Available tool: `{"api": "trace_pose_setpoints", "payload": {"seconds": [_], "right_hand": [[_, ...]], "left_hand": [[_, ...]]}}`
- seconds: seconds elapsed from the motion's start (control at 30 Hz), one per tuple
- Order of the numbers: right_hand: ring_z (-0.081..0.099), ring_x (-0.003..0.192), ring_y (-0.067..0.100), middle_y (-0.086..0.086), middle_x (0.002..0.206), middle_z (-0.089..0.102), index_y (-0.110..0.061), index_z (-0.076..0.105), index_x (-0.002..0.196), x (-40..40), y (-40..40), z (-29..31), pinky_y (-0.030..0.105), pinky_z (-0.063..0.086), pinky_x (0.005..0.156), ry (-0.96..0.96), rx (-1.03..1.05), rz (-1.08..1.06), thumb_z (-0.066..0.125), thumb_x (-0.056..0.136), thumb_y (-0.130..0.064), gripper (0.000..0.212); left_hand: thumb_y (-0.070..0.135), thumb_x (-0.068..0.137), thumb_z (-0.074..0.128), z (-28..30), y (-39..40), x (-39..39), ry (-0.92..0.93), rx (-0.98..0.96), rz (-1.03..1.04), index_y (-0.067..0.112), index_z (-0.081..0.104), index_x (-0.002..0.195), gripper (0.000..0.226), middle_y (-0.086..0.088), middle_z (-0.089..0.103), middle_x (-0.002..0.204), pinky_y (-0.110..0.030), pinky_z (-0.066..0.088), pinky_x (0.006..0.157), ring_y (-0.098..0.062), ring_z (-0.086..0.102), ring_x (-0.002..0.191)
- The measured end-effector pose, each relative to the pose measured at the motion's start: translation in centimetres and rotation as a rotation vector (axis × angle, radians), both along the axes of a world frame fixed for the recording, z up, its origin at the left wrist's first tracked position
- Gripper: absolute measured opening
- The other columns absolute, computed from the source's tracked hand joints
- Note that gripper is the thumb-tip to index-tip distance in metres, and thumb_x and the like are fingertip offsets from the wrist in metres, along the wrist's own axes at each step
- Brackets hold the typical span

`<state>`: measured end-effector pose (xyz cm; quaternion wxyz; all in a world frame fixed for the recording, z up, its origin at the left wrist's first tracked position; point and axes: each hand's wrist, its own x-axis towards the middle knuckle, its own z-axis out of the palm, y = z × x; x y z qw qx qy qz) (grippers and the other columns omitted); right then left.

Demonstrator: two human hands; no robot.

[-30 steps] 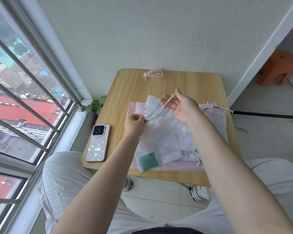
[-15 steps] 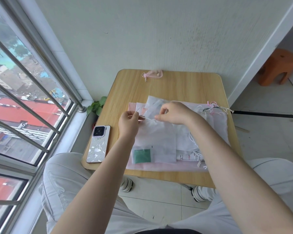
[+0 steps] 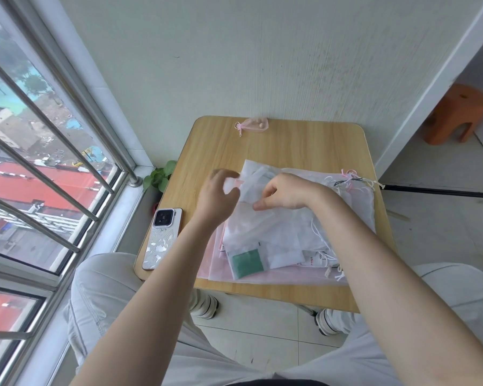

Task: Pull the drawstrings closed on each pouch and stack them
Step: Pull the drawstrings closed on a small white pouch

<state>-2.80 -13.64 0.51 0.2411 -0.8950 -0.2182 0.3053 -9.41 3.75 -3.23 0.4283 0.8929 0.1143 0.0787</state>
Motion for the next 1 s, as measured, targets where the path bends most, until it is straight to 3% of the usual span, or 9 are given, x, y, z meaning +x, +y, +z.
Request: {"api": "trace_pose_setpoints", "payload": {"seconds": [0.13,0.27,0.4,0.53,0.67,0.77,0.87,0.93,1.0], "right_hand": [[0.052,0.078,0.013,-0.005,0.081,0.058,-0.017,0.071,0.086,-0.3,0.1,0.2,0.026,0.04,0.069,0.006,0.036,-0.013,0.072,0.077,-0.056,0.04],[0.053,0.081,0.015,-0.001,0.084,0.06,-0.014,0.072,0.088,-0.2,-0.1,0.1,0.029,0.041,0.072,-0.001,0.034,-0.005,0.073,0.078,-0.054,0.041],[0.055,0.083,0.017,0.003,0.086,0.062,-0.014,0.073,0.089,-0.2,0.1,0.0,0.031,0.043,0.074,-0.003,0.03,-0.01,0.074,0.077,-0.054,0.042],[0.052,0.075,0.019,0.003,0.082,0.056,-0.004,0.07,0.097,-0.5,0.3,0.1,0.03,0.037,0.069,0.014,0.013,-0.017,0.073,0.079,-0.052,0.051],[0.063,0.099,0.023,0.006,0.103,0.068,-0.014,0.072,0.095,-0.9,0.5,0.1,0.032,0.046,0.08,0.021,0.003,-0.012,0.072,0.079,-0.053,0.042],[0.056,0.078,0.019,0.0,0.079,0.055,-0.014,0.063,0.079,-1.0,0.6,0.0,0.03,0.039,0.068,0.017,-0.024,-0.009,0.071,0.078,-0.054,0.041],[0.042,0.066,0.019,0.0,0.069,0.041,-0.016,0.051,0.068,-0.9,0.4,0.1,0.03,0.031,0.062,0.016,-0.045,-0.027,0.065,0.082,-0.051,0.04],[0.04,0.068,0.021,0.002,0.065,0.039,-0.014,0.045,0.062,-0.6,0.1,0.2,0.03,0.028,0.06,0.04,-0.052,-0.031,0.058,0.086,-0.031,0.032],[0.047,0.069,0.022,0.002,0.07,0.053,-0.009,0.063,0.07,-0.2,-0.2,0.5,0.028,0.035,0.06,0.015,-0.121,0.004,0.056,0.085,-0.02,0.021]], "left_hand": [[0.018,0.093,0.051,1.2,-0.4,0.1,0.199,-0.078,-0.198,0.017,0.072,0.096,0.021,0.011,0.066,0.086,-0.01,0.039,0.059,-0.001,0.055,0.07],[0.032,0.089,0.052,0.7,0.4,0.2,0.236,0.1,-0.106,0.011,0.044,0.062,0.036,0.001,0.04,0.059,-0.029,0.028,0.057,-0.015,0.034,0.056],[0.037,0.088,0.052,1.7,0.9,0.3,0.372,0.047,-0.099,0.011,0.044,0.064,0.037,-0.002,0.038,0.061,-0.031,0.028,0.058,-0.018,0.033,0.056],[0.022,0.092,0.05,2.3,1.5,-0.1,0.372,-0.456,-0.201,0.013,0.05,0.065,0.028,0.002,0.042,0.059,-0.028,0.028,0.053,-0.015,0.032,0.055],[0.018,0.097,0.054,2.1,1.0,-0.5,0.277,-0.705,-0.241,0.004,0.07,0.093,0.022,-0.005,0.058,0.077,-0.023,0.036,0.056,-0.013,0.048,0.062],[0.017,0.1,0.051,1.3,0.0,-0.6,0.278,-0.724,-0.274,0.006,0.07,0.1,0.022,-0.006,0.07,0.093,-0.022,0.031,0.052,-0.012,0.043,0.054],[0.02,0.097,0.059,0.7,-0.7,-0.5,0.257,-0.619,-0.149,0.01,0.074,0.094,0.018,-0.003,0.06,0.075,-0.02,0.026,0.047,-0.009,0.036,0.046],[0.024,0.09,0.069,0.5,-1.0,-0.4,0.26,-0.556,-0.053,0.01,0.077,0.091,0.016,0.0,0.055,0.068,-0.018,0.026,0.043,-0.009,0.034,0.046],[0.028,0.084,0.076,0.1,-1.1,-0.3,0.254,-0.512,0.018,0.008,0.077,0.09,0.021,0.004,0.054,0.061,-0.015,0.03,0.042,-0.006,0.036,0.043]]}}
